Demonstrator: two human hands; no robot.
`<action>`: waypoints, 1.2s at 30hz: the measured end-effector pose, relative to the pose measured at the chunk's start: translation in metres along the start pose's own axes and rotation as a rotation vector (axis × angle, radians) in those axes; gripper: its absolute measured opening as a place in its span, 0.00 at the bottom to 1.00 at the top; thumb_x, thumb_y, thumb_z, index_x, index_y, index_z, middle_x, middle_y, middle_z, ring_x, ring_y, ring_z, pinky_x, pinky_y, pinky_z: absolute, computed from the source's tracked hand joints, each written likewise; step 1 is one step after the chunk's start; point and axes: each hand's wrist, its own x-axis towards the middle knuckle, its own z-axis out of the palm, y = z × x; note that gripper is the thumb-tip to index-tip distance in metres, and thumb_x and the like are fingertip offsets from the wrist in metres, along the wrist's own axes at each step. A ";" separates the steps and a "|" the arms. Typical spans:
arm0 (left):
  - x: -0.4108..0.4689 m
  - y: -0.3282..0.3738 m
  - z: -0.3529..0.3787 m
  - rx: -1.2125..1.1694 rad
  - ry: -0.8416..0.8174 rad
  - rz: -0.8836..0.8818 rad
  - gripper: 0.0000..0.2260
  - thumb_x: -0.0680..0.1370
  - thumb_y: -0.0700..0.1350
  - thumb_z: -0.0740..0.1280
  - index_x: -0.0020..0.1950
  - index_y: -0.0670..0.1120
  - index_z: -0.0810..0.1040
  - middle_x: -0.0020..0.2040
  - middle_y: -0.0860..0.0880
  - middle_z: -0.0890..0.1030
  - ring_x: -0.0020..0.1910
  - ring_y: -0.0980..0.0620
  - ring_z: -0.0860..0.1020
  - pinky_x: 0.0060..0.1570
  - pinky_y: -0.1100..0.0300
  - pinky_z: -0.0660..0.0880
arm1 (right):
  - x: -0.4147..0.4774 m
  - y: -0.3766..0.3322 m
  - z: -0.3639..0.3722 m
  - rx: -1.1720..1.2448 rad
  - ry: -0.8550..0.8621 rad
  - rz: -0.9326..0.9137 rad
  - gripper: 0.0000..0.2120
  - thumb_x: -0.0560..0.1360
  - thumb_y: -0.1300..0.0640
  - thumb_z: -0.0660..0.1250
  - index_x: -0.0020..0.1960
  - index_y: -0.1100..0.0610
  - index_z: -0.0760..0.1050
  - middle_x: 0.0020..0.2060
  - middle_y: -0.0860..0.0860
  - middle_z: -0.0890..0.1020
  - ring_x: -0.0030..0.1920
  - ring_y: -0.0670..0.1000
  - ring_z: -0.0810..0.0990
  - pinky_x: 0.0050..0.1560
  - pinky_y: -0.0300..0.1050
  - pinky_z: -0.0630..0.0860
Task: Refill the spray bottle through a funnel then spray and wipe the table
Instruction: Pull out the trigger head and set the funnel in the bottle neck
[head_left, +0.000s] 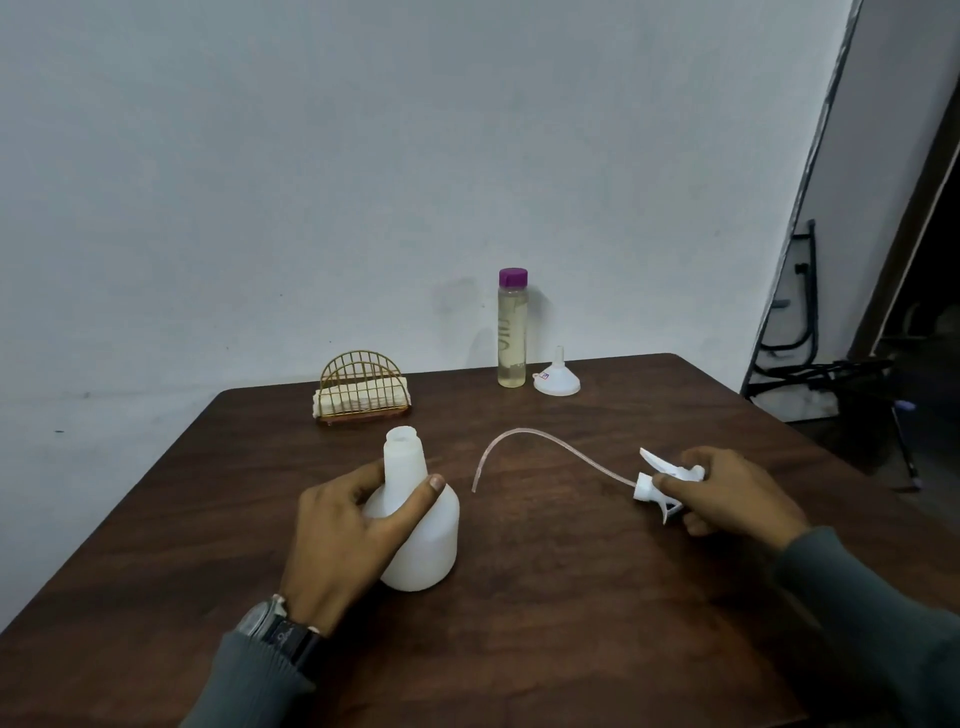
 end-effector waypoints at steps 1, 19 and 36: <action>0.000 -0.001 0.001 -0.005 0.000 0.000 0.14 0.73 0.61 0.76 0.53 0.56 0.88 0.37 0.81 0.76 0.46 0.79 0.77 0.43 0.66 0.76 | 0.001 0.000 0.000 -0.026 -0.007 -0.006 0.23 0.76 0.49 0.75 0.68 0.56 0.77 0.44 0.53 0.86 0.29 0.49 0.86 0.28 0.38 0.79; -0.002 -0.006 0.007 -0.065 -0.012 -0.019 0.25 0.71 0.61 0.76 0.64 0.52 0.85 0.53 0.62 0.81 0.50 0.64 0.78 0.47 0.65 0.74 | -0.008 -0.009 0.003 -0.150 -0.033 -0.065 0.14 0.77 0.48 0.72 0.58 0.55 0.77 0.46 0.58 0.86 0.39 0.58 0.88 0.40 0.50 0.86; -0.011 -0.016 0.016 -0.027 -0.066 0.075 0.26 0.63 0.68 0.78 0.58 0.61 0.79 0.52 0.65 0.82 0.54 0.69 0.78 0.46 0.70 0.73 | 0.047 -0.123 0.057 -0.270 0.071 -0.535 0.25 0.79 0.43 0.69 0.71 0.56 0.76 0.62 0.54 0.80 0.64 0.55 0.79 0.61 0.47 0.74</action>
